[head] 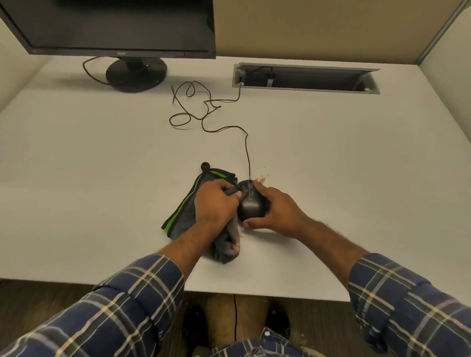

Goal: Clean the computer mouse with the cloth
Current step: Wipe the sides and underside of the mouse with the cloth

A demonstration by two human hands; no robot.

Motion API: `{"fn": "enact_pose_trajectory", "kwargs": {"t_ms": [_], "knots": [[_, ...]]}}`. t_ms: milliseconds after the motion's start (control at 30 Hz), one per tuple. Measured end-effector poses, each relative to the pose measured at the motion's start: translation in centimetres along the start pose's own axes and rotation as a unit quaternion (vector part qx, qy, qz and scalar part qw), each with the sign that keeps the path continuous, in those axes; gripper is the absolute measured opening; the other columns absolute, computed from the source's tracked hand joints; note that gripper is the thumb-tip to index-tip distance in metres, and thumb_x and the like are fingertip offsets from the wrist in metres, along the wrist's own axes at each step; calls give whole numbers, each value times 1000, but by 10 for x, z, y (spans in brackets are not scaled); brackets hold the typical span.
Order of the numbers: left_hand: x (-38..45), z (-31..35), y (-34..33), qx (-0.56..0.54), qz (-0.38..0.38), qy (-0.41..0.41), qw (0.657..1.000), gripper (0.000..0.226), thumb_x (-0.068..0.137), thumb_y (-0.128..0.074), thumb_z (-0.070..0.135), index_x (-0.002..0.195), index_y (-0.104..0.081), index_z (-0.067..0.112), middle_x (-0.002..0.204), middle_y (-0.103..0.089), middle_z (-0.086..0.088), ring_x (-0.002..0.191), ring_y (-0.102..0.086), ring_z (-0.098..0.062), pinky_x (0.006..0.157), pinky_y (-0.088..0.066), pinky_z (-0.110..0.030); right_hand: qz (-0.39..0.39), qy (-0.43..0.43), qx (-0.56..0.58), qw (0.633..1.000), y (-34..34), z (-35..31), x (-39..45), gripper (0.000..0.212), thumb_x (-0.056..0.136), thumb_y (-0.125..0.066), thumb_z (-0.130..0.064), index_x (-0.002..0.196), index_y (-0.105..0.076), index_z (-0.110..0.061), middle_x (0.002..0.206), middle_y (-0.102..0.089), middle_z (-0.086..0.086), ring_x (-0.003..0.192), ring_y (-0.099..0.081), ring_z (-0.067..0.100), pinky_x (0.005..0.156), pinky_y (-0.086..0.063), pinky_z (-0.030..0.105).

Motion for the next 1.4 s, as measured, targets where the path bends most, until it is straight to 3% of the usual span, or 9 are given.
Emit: {"fn": "enact_pose_trajectory", "kwargs": {"t_ms": [200,500,633,733,867,1000,1067,1200,1400], "knots": [[13,6,-4,-2,41,35,999,9,79,-73,34,76,-67,27,71,-64,14,62,-52,-1,53,-31,-11,-10,8,2,1000,-1,-2,2,107,65,-84,-50,151,-27,-21,139,-50,1,122,-49,19,102,-42,36],[-22,2,-4,-16,-48,-95,994,8,76,-77,27,78,-69,25,82,-60,12,79,-56,-1,68,-39,-12,2,13,18,1000,-1,-3,0,106,63,-84,-51,149,-31,-21,133,-54,0,113,-53,17,97,-47,33],[-19,2,-8,-25,-31,-70,997,10,75,-77,28,76,-68,25,83,-62,8,79,-58,-5,71,-45,-20,7,22,14,1000,-3,-2,0,105,65,-83,-50,150,-29,-20,132,-54,0,112,-52,16,95,-45,29],[-2,7,-8,-37,-23,-33,999,9,75,-74,31,72,-69,24,71,-67,11,71,-63,-3,66,-50,-24,10,23,5,1000,-3,-1,1,105,66,-82,-50,151,-27,-20,136,-52,1,117,-50,17,96,-41,26],[18,12,-11,-12,-24,-26,999,12,75,-73,29,68,-65,24,66,-65,12,67,-60,-3,58,-42,-19,8,28,0,1000,-4,1,2,106,66,-82,-51,151,-26,-22,135,-51,1,117,-49,18,91,-36,22],[32,14,-16,6,-7,-24,1000,11,77,-70,27,69,-66,22,67,-65,10,66,-60,-5,52,-35,-16,6,36,5,999,-3,-1,3,105,65,-82,-52,150,-27,-25,129,-54,0,114,-51,18,94,-43,29],[39,15,-19,18,-10,-26,999,9,78,-69,27,71,-66,21,72,-65,9,70,-61,-9,54,-37,-19,9,35,10,999,-3,-1,3,105,65,-82,-52,150,-27,-25,129,-54,1,114,-51,18,96,-44,31],[50,17,-29,60,-34,-25,997,7,83,-67,27,81,-63,21,101,-53,1,83,-55,-18,72,-42,-29,4,30,7,1000,-3,2,1,107,65,-82,-53,152,-25,-23,135,-51,2,117,-49,18,98,-41,29],[50,13,-26,57,-64,-49,995,5,84,-69,28,85,-67,23,103,-55,3,89,-53,-13,77,-38,-26,-12,19,17,1000,-3,0,1,107,65,-83,-51,151,-27,-24,138,-50,-1,121,-48,17,103,-43,35]]}}
Point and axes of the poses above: each hand's wrist, its own x-axis towards the middle knuckle, its own y-axis out of the back of the hand, z = x × y, the point moved 8 cm from there along x, towards the middle knuckle
